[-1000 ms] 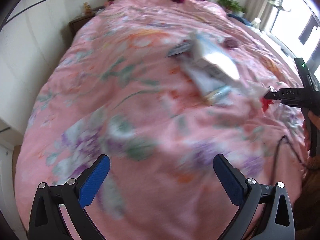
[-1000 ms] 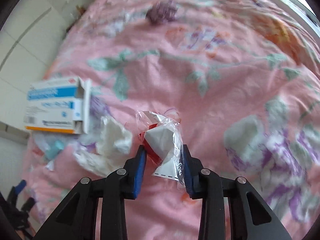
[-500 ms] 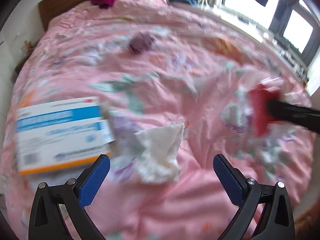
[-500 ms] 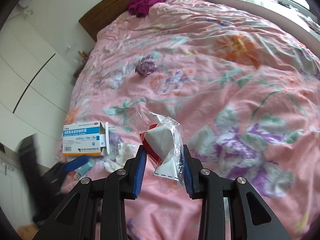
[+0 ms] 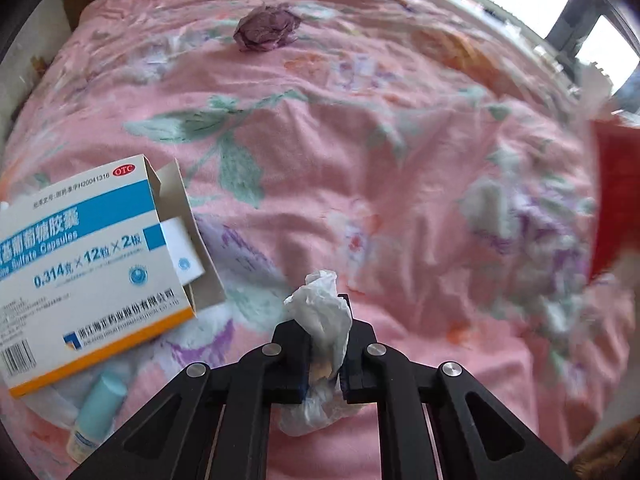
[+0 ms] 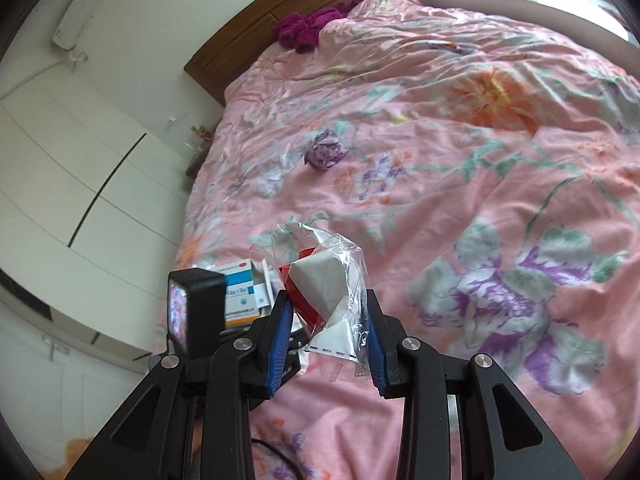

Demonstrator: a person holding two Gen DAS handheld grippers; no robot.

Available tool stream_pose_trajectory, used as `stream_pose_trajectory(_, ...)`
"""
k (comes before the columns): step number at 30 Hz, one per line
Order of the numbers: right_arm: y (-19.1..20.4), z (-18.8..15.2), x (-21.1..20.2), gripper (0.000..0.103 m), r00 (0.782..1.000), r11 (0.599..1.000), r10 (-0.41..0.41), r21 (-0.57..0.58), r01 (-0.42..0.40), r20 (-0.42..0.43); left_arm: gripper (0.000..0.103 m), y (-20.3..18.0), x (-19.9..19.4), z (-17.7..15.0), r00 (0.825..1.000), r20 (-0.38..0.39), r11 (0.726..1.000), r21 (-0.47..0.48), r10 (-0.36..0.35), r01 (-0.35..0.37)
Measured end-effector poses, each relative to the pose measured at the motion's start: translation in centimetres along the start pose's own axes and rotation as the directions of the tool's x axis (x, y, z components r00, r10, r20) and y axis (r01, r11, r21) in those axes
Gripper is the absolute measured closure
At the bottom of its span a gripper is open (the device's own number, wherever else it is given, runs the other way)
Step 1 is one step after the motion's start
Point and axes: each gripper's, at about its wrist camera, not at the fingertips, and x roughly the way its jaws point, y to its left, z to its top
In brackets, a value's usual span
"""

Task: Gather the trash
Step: 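Grasp the white tissue with the left tool, then carry both items to the pink bin and open the left tool over it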

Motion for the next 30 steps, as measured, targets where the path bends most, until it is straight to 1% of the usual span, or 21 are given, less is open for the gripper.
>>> stream_pose_trajectory(1,0.1,-0.1,0.0,0.069,1.0,1.0,0.003,0.001,-0.003,0.0,0.092,0.2,-0.5,-0.1,1.0,0.009,1.0,-0.011,-0.027,0.027)
stream_pose_trajectory(4,0.6,-0.1,-0.2,0.069,1.0,1.0,0.015,-0.006,-0.014,0.004,0.092,0.6,-1.8,-0.2,0.996,0.043,0.996,-0.042,-0.078,0.08)
stream_pose_trajectory(6,1.1,-0.1,-0.3,0.069,1.0,1.0,0.023,-0.018,-0.023,0.005,0.092,0.9,-3.7,-0.7,0.99,0.079,0.991,-0.059,-0.113,0.118)
stream_pose_trajectory(7,1.5,-0.1,-0.4,0.069,0.999,0.999,0.033,-0.028,-0.033,0.005,0.092,1.4,-5.4,-1.4,0.985,0.111,0.988,-0.06,-0.133,0.14)
stream_pose_trajectory(9,2.4,-0.3,-0.2,0.069,0.998,0.997,0.069,-0.04,-0.069,-0.006,0.092,1.4,-7.9,-2.5,0.978,0.163,0.988,-0.06,-0.129,0.141)
stream_pose_trajectory(10,3.2,-0.4,0.0,0.069,0.996,0.995,0.086,-0.054,-0.086,-0.016,0.092,2.0,-9.7,-3.4,0.975,0.191,0.989,-0.067,-0.118,0.133)
stream_pose_trajectory(12,5.3,-1.1,0.6,0.069,0.991,0.987,0.126,-0.097,-0.13,-0.046,0.092,3.8,-12.8,-5.4,0.967,0.244,0.988,-0.111,-0.076,0.106)
stream_pose_trajectory(14,7.5,-2.1,1.1,0.069,0.98,0.973,0.178,-0.135,-0.189,-0.087,0.092,6.5,-16.3,-8.1,0.955,0.297,0.98,-0.18,-0.025,0.081)
stream_pose_trajectory(15,8.9,-2.8,1.4,0.069,0.971,0.961,0.208,-0.16,-0.225,-0.115,0.092,7.9,-18.0,-9.7,0.948,0.317,0.976,-0.212,0.021,0.049)
stream_pose_trajectory(16,10.3,-3.4,1.9,0.069,0.959,0.948,0.243,-0.175,-0.267,-0.149,0.092,8.9,-19.0,-10.7,0.944,0.324,0.973,-0.23,0.059,0.018)
stream_pose_trajectory(17,11.4,-4.0,2.4,0.069,0.949,0.938,0.263,-0.185,-0.294,-0.174,0.092,10.3,-20.5,-12.5,0.937,0.327,0.965,-0.261,0.123,-0.035)
stream_pose_trajectory(19,14.0,-5.4,3.6,0.069,0.923,0.914,0.301,-0.205,-0.352,-0.241,0.092,13.1,-22.6,-15.9,0.922,0.305,0.935,-0.328,0.24,-0.135)
stream_pose_trajectory(21,16.9,-7.1,5.1,0.069,0.894,0.89,0.32,-0.224,-0.397,-0.314,0.092,15.4,-23.9,-18.8,0.91,0.284,0.904,-0.387,0.303,-0.181)
stream_pose_trajectory(22,18.6,-8.0,6.0,0.069,0.876,0.876,0.328,-0.234,-0.422,-0.355,0.092,16.8,-24.6,-20.6,0.902,0.274,0.885,-0.422,0.332,-0.198)
stream_pose_trajectory(25,23.4,-10.7,7.6,0.069,0.836,0.835,0.333,-0.274,-0.476,-0.436,0.092,21.6,-26.7,-26.8,0.88,0.228,0.805,-0.543,0.416,-0.239)
stream_pose_trajectory(26,25.7,-11.9,8.3,0.069,0.812,0.813,0.344,-0.284,-0.509,-0.472,0.092,22.9,-27.1,-28.3,0.876,0.218,0.783,-0.572,0.431,-0.243)
stream_pose_trajectory(27,27.3,-12.7,8.7,0.069,0.795,0.797,0.352,-0.287,-0.531,-0.495,0.092,24.2,-27.7,-29.9,0.871,0.207,0.76,-0.602,0.446,-0.246)
stream_pose_trajectory(28,29.3,-13.7,9.2,0.069,0.776,0.779,0.358,-0.292,-0.555,-0.518,0.092,25.9,-28.1,-32.3,0.864,0.182,0.723,-0.641,0.47,-0.258)
stream_pose_trajectory(29,30.9,-14.6,9.7,0.069,0.763,0.765,0.359,-0.299,-0.57,-0.537,0.092,26.9,-28.3,-33.9,0.859,0.165,0.699,-0.664,0.484,-0.266)
stream_pose_trajectory(30,32.9,-15.7,10.3,0.069,0.749,0.747,0.357,-0.31,-0.588,-0.559,0.092,28.3,-28.7,-36.0,0.853,0.144,0.668,-0.691,0.502,-0.276)
